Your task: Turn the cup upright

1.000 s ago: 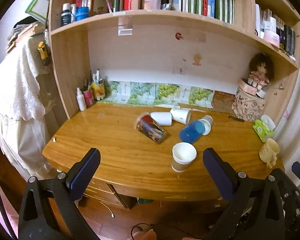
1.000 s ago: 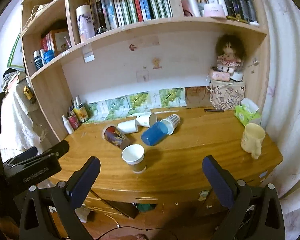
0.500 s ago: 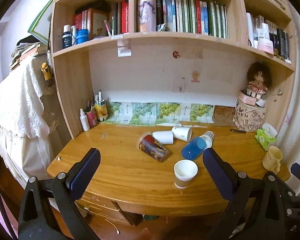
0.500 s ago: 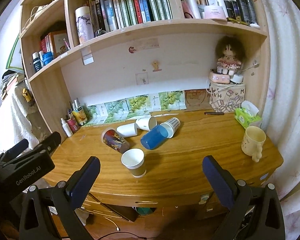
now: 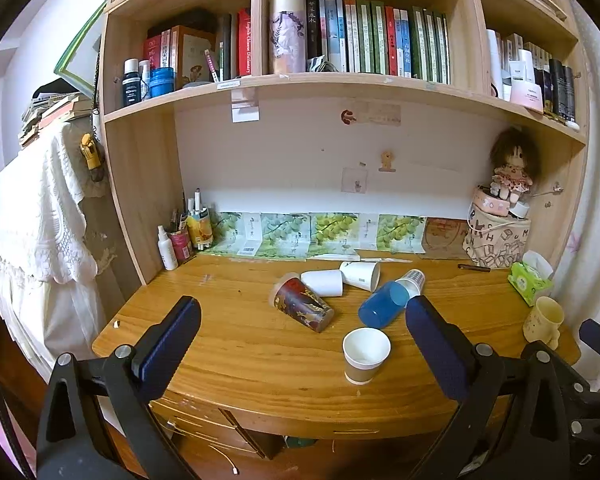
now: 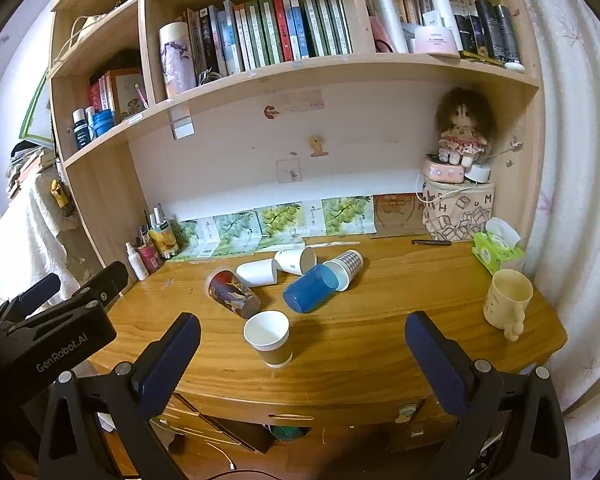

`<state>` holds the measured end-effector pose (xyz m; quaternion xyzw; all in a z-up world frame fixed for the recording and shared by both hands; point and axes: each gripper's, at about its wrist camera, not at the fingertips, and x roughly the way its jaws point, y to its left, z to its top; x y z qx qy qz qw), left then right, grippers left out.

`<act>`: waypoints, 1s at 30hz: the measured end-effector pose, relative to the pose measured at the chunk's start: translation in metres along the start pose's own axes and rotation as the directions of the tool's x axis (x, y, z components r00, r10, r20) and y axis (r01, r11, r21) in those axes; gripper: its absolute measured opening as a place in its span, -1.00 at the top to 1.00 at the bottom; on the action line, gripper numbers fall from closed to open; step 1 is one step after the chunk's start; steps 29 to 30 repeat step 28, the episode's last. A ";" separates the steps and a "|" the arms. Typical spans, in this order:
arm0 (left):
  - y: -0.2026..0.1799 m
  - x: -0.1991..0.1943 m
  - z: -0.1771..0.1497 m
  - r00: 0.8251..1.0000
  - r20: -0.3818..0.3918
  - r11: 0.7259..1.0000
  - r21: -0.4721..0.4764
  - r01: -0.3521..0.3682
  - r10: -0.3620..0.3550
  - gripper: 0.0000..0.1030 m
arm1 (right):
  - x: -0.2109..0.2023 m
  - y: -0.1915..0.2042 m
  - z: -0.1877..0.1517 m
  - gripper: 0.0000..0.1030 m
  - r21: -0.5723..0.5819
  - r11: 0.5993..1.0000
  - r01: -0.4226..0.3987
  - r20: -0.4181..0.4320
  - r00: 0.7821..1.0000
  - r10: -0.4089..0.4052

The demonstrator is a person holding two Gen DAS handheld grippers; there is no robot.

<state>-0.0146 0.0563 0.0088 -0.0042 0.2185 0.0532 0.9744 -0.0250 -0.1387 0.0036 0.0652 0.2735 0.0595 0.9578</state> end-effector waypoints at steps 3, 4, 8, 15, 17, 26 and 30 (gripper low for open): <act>-0.001 -0.001 0.001 1.000 0.008 1.000 0.000 -0.003 0.003 -0.99 | 0.000 -0.001 0.000 -0.99 -0.002 1.000 -0.005 -0.002 1.000 0.005; -0.002 -0.001 0.001 1.000 0.010 1.000 0.001 -0.003 0.003 -0.99 | 0.000 -0.001 0.000 -0.99 -0.001 1.000 -0.005 -0.002 1.000 0.005; -0.005 0.001 0.001 1.000 0.003 1.000 0.010 0.002 -0.003 -0.99 | 0.001 -0.002 0.001 -0.99 0.001 1.000 -0.008 -0.007 1.000 0.008; -0.009 0.001 0.001 1.000 0.004 1.000 0.014 0.003 -0.003 -0.99 | 0.003 -0.005 0.000 -0.99 0.010 1.000 -0.009 -0.008 1.000 0.009; -0.010 0.000 0.001 1.000 0.001 1.000 0.013 0.003 -0.003 -0.99 | 0.004 -0.005 0.000 -0.99 0.013 1.000 -0.007 -0.008 1.000 0.007; -0.013 0.003 0.003 1.000 -0.006 1.000 0.019 0.004 -0.003 -0.99 | 0.006 -0.009 0.000 -0.99 0.021 1.000 -0.004 -0.016 1.000 0.005; -0.014 0.004 0.003 1.000 -0.008 1.000 0.022 0.005 -0.005 -0.99 | 0.006 -0.009 0.000 -0.99 0.024 1.000 -0.003 -0.018 1.000 0.003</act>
